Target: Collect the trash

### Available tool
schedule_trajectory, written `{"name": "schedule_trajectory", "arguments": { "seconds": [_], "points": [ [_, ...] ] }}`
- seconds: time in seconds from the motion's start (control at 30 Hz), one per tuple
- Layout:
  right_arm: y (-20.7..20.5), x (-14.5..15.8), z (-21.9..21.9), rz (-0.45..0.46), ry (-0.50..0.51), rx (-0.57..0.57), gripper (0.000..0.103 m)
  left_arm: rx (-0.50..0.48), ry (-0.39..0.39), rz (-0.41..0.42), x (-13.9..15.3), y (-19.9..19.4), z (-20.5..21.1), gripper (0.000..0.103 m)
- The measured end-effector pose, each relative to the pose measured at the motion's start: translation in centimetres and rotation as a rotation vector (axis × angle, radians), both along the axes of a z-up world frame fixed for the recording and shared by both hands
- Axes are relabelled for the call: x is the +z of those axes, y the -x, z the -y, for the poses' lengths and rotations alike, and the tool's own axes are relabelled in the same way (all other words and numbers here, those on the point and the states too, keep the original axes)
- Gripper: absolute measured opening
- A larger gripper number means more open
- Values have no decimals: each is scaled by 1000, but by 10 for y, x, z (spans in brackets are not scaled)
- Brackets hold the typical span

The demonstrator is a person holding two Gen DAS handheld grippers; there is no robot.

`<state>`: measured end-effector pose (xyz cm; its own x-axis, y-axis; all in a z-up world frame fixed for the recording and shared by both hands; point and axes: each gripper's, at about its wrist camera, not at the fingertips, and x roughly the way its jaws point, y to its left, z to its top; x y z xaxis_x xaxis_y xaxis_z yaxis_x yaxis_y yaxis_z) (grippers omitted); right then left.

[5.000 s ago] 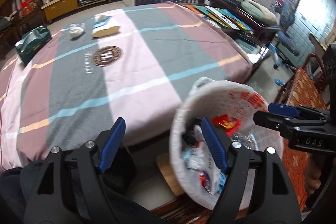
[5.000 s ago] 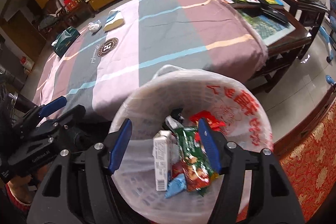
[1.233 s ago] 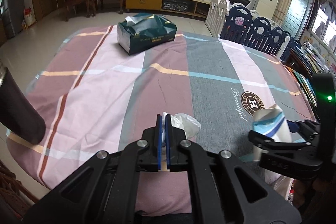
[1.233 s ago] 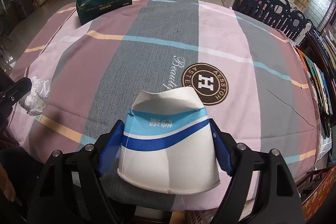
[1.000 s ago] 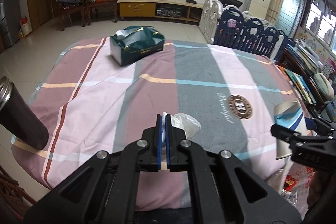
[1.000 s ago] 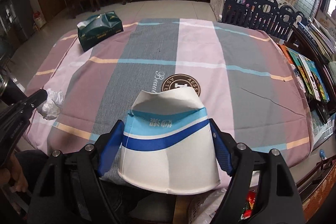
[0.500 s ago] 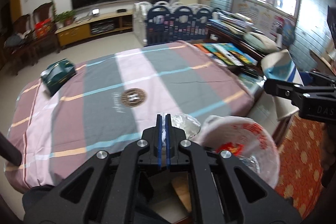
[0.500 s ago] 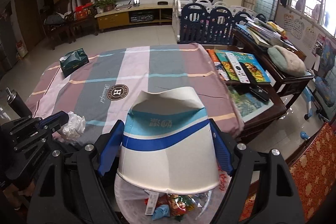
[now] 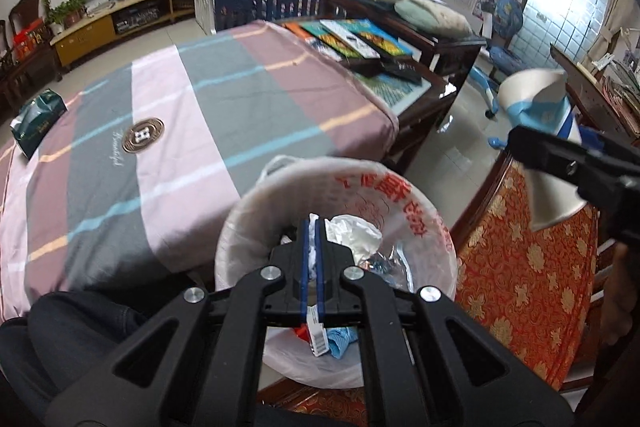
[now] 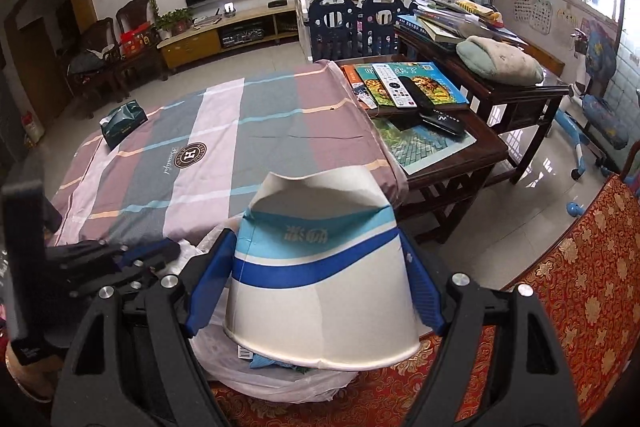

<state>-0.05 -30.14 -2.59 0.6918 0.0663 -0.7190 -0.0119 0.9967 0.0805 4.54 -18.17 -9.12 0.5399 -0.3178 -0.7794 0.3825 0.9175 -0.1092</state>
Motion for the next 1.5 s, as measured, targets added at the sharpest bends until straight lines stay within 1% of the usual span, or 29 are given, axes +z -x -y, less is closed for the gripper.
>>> {"name": "schedule_trajectory", "arguments": {
  "seconds": [0.13, 0.23, 0.27, 0.3, 0.33, 0.37, 0.4, 0.47, 0.5, 0.67, 0.73, 0.77, 0.83, 0.9, 0.97, 1.0, 1.03, 1.13, 1.2, 1.27, 1.37, 1.43, 1.5],
  "points": [
    [1, -3, 3, -2, -11, 6, 78, -28, -2, -31, -13, -5, 7, 4],
    [0, -6, 1, -14, -14, 13, 78, -70, -2, -53, -21, -3, 16, 4],
    [-1, -7, 1, -17, -15, 15, 78, -83, -1, -57, -22, -2, 17, 5],
    [-1, -8, 0, -20, -17, 16, 78, -91, -2, -59, -22, 0, 19, 17],
    [-2, -8, 0, -24, -18, 18, 78, -93, -6, -55, -22, 1, 20, 39],
    [-2, -9, -1, -29, -17, 19, 79, -84, -11, -43, -20, 2, 20, 49],
    [-2, -11, -2, -35, -17, 22, 79, -73, -11, -28, -18, 2, 17, 57],
    [-3, -13, -7, -48, -17, 32, 79, -53, -7, -11, -12, 2, 12, 59],
    [-4, -14, -8, -55, -16, 36, 79, -40, -9, -3, -10, 2, 8, 62],
    [-4, -18, -23, -85, -26, 63, 80, 110, -76, 58, 7, -2, -25, 68],
    [-4, -19, -29, -94, -22, 64, 81, 164, -91, 80, 17, -2, -40, 75],
    [-5, -19, -32, -97, -19, 63, 83, 187, -95, 96, 22, 0, -47, 76],
    [-4, -18, -38, -98, -8, 56, 85, 226, -100, 130, 33, 4, -59, 81],
    [-3, -15, -44, -88, 5, 53, 87, 246, -112, 172, 46, 12, -69, 83],
    [-1, -12, -49, -73, 17, 49, 94, 272, -88, 212, 60, 21, -80, 86],
    [-1, -10, -50, -69, 24, 43, 94, 280, -78, 223, 65, 26, -83, 89],
    [0, -9, -52, -66, 31, 36, 94, 284, -69, 233, 71, 31, -87, 90],
    [6, 0, -60, -63, 44, 16, 94, 298, -89, 243, 80, 46, -93, 94],
    [15, 9, -69, -52, 51, 5, 96, 313, -107, 236, 83, 55, -97, 96],
    [24, 14, -78, -46, 53, -17, 100, 331, -100, 229, 87, 66, -106, 96],
    [38, 14, -94, -68, 45, -20, 100, 387, -87, 234, 94, 86, -124, 100],
    [44, 16, -105, -61, 79, -14, 100, 405, -92, 241, 95, 97, -134, 100],
    [47, 20, -114, -36, 124, -16, 100, 419, -105, 229, 91, 105, -145, 100]
  ]
}}
